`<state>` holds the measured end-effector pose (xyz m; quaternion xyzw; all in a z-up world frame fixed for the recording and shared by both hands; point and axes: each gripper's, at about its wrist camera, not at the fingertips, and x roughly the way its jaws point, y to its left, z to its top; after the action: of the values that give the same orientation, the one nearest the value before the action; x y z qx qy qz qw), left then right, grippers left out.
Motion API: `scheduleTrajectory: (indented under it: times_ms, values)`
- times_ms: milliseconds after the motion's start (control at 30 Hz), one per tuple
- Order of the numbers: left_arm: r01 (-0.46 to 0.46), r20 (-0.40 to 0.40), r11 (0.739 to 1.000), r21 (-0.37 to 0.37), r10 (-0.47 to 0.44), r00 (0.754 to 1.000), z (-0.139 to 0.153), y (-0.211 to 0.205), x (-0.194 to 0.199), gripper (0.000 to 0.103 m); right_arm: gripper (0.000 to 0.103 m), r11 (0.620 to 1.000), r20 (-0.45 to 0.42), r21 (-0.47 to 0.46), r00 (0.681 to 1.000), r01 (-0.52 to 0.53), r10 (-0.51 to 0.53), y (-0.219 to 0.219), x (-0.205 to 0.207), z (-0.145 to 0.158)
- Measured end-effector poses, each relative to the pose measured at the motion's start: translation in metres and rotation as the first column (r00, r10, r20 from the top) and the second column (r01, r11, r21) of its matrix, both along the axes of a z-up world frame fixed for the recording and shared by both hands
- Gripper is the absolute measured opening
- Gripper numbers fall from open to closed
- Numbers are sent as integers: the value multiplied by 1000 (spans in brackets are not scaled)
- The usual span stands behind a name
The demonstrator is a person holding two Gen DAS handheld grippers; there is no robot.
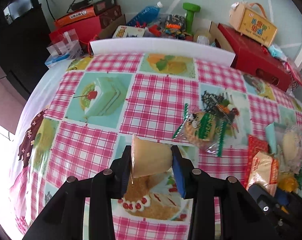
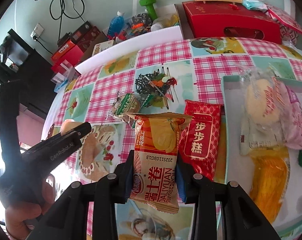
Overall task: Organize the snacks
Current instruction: 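Carry pudding cup with left tool while right tool carries roll packet to tray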
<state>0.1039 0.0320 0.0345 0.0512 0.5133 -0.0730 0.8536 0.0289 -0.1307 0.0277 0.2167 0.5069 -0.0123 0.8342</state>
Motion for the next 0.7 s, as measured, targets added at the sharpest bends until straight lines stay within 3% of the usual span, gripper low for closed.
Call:
scheduleTrajectory:
  times_ms: [333,467,700]
  values:
    - [-13,48,998,-60,16,999,29,-21,-31,40,38,999,32,20,999,43,-44,-10,-37,12]
    - [16,40,994,-112,-12,999,32,-37,-41,40,38,997,38,33,997,70,-71,-23,-50,15]
    - [84,59,989,-119,-78,995,35,-67,-55,40,38,991,45,28,990,130,-131,-47,-65,19]
